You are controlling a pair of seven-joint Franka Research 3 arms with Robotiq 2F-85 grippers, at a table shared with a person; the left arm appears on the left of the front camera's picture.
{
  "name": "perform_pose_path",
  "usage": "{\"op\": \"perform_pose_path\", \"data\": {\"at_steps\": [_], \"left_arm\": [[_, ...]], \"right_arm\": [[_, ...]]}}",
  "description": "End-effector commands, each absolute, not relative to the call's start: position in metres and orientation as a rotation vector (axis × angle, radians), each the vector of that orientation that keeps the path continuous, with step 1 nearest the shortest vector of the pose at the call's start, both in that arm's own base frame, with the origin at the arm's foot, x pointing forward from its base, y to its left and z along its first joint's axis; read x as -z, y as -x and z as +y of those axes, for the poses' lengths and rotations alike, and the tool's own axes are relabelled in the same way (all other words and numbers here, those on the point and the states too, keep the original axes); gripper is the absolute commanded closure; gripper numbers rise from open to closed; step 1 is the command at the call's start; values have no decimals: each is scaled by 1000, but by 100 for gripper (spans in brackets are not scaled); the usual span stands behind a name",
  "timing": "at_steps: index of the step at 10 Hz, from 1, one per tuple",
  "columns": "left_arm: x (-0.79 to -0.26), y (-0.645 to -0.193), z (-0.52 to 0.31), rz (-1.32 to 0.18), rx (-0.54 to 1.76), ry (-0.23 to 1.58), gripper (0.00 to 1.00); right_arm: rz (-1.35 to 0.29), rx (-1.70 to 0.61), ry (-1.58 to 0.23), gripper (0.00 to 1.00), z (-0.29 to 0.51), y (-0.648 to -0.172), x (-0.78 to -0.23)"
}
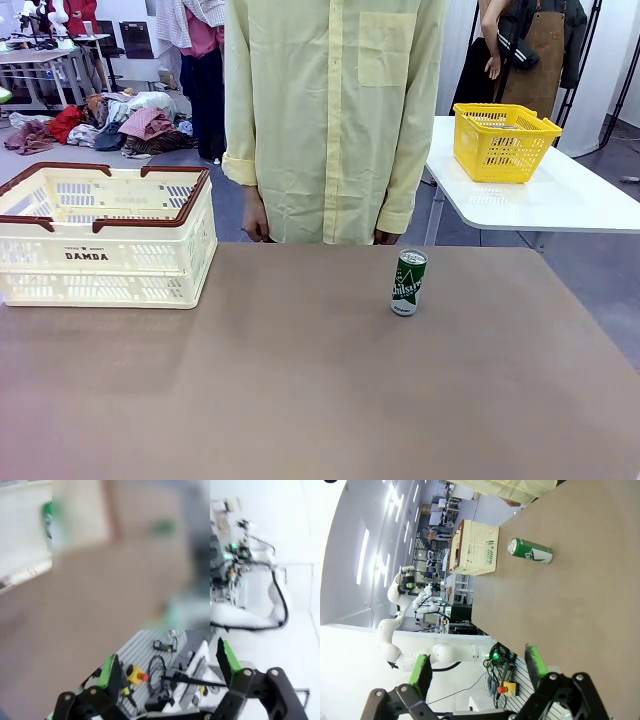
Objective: Place the drinks into the Shopping basket.
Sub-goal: Pick up one drink and place it into the Shopping basket.
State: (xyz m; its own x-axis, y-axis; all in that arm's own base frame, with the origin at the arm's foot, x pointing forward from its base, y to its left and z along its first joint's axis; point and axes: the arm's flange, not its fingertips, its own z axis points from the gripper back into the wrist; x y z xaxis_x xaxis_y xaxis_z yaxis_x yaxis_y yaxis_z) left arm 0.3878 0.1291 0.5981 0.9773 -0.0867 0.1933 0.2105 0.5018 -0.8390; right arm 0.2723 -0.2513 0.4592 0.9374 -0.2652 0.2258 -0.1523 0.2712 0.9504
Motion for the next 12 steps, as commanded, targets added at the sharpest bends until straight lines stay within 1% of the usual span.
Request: {"op": "perform_pose_path", "data": {"at_steps": [1,2,3,4,5,12], "left_arm": [[-541,-338,130,-180,254,1090,0],[-524,-335,144,-174,251,1134,0],[-507,-346,164,-190,213,1163,0],[-485,-380,174,-272,71,1007,0],[-516,-329,147,-178,233,1142,0],[-516,-329,147,-178,233,1142,0]], "right_arm": [[-380,58,-1297,0,-252,-270,-461],[-380,58,-1297,0,-252,-270,-461],[-380,58,-1297,0,-252,-270,-461],[-380,58,-1297,0,-252,-270,-461],[-380,58,-1297,0,-252,-270,-461],[-380,58,-1297,0,-252,-270,-461]]}}
